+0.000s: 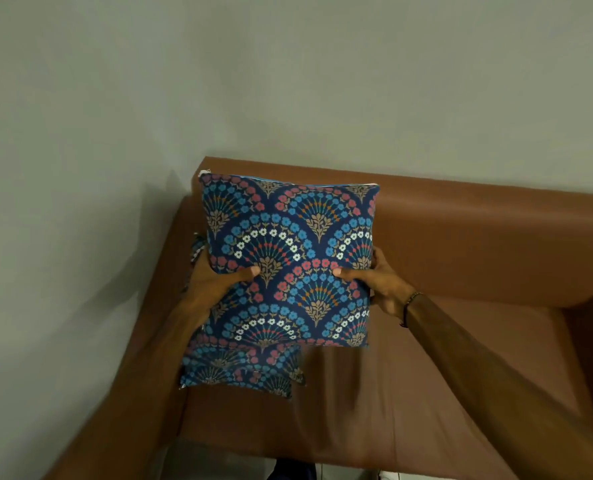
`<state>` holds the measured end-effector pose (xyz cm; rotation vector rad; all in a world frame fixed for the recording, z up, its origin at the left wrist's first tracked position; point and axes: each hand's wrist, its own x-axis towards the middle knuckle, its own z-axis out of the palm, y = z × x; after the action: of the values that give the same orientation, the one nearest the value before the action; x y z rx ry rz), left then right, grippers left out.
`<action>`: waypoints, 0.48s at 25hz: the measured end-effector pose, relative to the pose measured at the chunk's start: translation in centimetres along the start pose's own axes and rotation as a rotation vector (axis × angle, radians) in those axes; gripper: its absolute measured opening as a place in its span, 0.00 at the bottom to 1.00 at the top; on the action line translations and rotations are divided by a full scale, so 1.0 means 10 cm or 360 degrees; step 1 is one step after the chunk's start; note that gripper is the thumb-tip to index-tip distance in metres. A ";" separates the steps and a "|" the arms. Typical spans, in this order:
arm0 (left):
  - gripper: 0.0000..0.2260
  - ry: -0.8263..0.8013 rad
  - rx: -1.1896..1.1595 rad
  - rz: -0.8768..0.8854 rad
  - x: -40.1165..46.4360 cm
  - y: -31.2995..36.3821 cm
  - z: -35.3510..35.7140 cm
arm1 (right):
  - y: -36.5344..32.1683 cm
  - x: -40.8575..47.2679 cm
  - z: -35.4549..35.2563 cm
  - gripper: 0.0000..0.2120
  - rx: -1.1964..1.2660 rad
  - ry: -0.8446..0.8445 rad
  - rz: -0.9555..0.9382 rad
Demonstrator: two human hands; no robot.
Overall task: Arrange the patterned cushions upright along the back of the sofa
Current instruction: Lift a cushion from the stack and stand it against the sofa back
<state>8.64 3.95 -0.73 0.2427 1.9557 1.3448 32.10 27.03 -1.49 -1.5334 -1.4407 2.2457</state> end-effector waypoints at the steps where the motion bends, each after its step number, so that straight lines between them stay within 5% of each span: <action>1: 0.48 -0.0044 0.0008 0.0083 -0.02 0.05 0.26 | -0.03 -0.04 -0.22 0.39 0.0018 0.0056 -0.0057; 12: 0.47 -0.0343 0.0246 0.0364 -0.42 -0.42 4.30 | 0.74 -0.20 -3.87 0.44 0.0085 0.0673 -0.0122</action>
<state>41.04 31.29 -10.11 0.6752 1.8922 1.2500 65.49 47.02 -7.93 -1.7635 -1.2777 1.7585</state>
